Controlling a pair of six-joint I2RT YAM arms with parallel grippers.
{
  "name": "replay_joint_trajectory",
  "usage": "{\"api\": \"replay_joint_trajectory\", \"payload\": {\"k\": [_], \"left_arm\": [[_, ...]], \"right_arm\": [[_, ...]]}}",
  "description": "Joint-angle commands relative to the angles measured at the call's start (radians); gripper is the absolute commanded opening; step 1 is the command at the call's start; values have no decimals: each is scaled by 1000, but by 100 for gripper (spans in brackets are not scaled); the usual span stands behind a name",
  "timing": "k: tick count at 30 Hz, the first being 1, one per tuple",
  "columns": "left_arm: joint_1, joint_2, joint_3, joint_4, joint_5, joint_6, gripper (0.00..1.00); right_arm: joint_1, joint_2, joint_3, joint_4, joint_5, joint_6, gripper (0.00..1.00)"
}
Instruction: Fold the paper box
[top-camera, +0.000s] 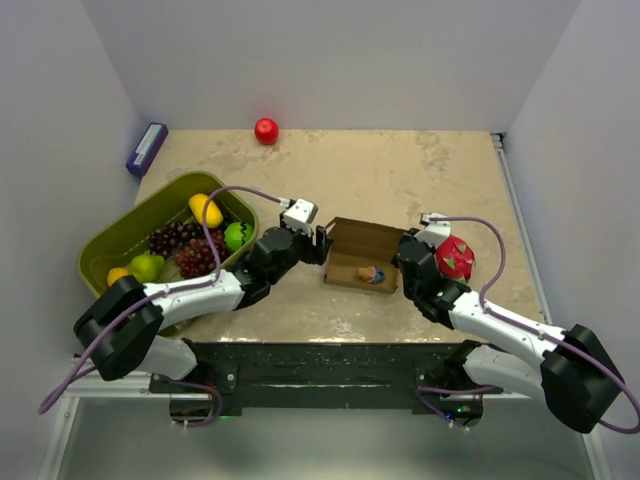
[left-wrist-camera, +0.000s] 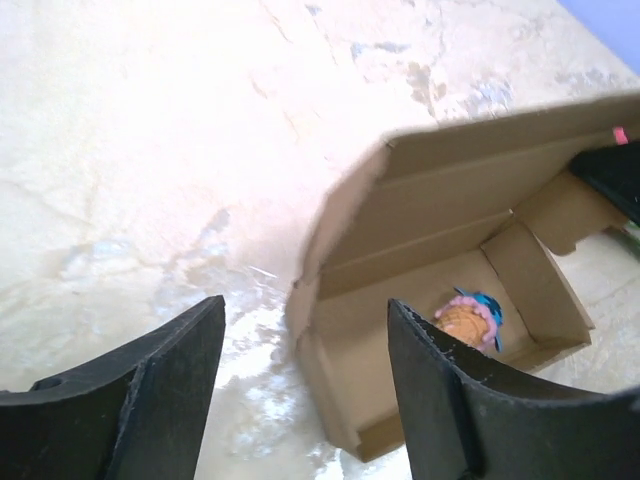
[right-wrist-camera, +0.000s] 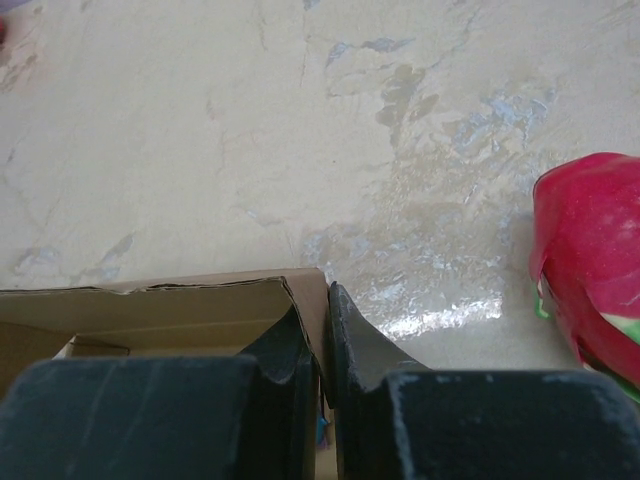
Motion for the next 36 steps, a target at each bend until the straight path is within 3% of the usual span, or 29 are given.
{"api": "replay_joint_trajectory", "payload": {"k": [1, 8, 14, 17, 18, 24, 36], "left_arm": [[35, -69, 6, -39, 141, 48, 65], [34, -24, 72, -122, 199, 57, 56], [28, 10, 97, -131, 129, 68, 46], [27, 20, 104, -125, 109, 71, 35], [23, 23, 110, -125, 104, 71, 27], [-18, 58, 143, -131, 65, 86, 0], [-137, 168, 160, -225, -138, -41, 0]], "right_arm": [[2, -1, -10, 37, -36, -17, 9], [3, 7, -3, 31, -39, -17, 9], [2, -3, -3, 26, -39, -17, 9], [2, 0, -3, 26, -38, -19, 9], [3, 3, -4, 26, -35, -16, 9], [2, 7, -13, 38, -35, -13, 9], [8, -101, -113, 29, 24, 64, 9]]}}
